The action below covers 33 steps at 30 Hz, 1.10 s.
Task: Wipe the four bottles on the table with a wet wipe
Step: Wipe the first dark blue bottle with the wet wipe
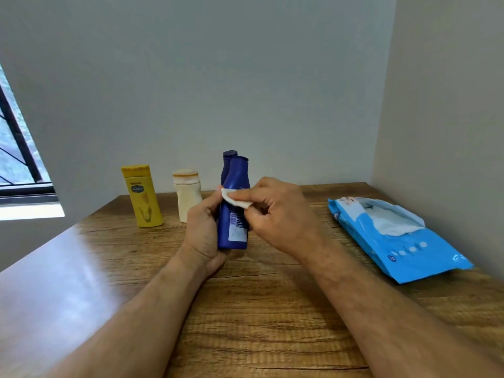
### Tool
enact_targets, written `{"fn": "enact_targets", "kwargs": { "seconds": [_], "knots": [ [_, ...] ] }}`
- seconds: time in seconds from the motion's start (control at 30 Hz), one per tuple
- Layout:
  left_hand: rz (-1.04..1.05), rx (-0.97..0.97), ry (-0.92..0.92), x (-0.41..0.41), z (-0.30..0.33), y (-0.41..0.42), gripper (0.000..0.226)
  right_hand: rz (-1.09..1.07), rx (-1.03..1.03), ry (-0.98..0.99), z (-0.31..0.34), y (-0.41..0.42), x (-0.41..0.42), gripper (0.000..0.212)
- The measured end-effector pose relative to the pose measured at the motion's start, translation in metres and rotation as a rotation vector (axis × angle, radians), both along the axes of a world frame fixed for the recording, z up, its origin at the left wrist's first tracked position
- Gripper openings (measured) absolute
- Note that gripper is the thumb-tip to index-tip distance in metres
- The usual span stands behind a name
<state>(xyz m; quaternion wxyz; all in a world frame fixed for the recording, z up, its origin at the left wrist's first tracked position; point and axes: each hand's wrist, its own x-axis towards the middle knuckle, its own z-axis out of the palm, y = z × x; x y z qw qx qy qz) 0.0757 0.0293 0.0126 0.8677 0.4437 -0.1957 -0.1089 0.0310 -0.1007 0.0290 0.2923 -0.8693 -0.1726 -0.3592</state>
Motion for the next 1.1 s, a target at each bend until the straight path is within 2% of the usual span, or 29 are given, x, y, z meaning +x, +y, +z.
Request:
{"fn": "enact_targets", "kwargs": {
  "seconds": [0.07, 0.17, 0.3, 0.47, 0.57, 0.63, 0.73, 0.87, 1.1],
  "knots": [
    [0.000, -0.015, 0.047, -0.0003, 0.0010, 0.0000, 0.046, -0.003, -0.037, 0.010, -0.0013, 0.0017, 0.0009, 0.034],
    [0.014, -0.005, 0.065, -0.0036, 0.0046, -0.0014, 0.049, -0.058, 0.031, -0.018, -0.0018, 0.0034, 0.0018, 0.034],
    [0.062, 0.045, 0.095, -0.0078, 0.0074, -0.0040, 0.037, -0.105, 0.115, -0.032, -0.0029, 0.0012, 0.0039, 0.036],
    [0.088, 0.035, 0.126, -0.0028, 0.0051, 0.0004, 0.056, 0.018, -0.045, 0.057, -0.0046, 0.0030, -0.0002, 0.032],
    [0.078, 0.032, 0.130, -0.0037, 0.0054, 0.0007, 0.057, 0.089, -0.108, 0.075, -0.0072, 0.0045, 0.0004, 0.030],
    [0.073, 0.041, 0.134, -0.0045, 0.0062, 0.0009, 0.055, 0.059, -0.121, 0.075, -0.0062, 0.0045, 0.0011, 0.033],
    [0.087, 0.076, 0.128, -0.0056, 0.0072, 0.0018, 0.041, -0.034, -0.007, 0.027, -0.0042, 0.0021, 0.0013, 0.035],
    [0.080, 0.094, 0.112, -0.0068, 0.0068, 0.0002, 0.035, -0.037, 0.120, -0.019, -0.0045, -0.0020, 0.0030, 0.037],
    [0.161, 0.072, 0.136, -0.0023, 0.0061, 0.0050, 0.043, 0.084, -0.071, 0.098, -0.0044, 0.0004, 0.0015, 0.031]
  ]
}}
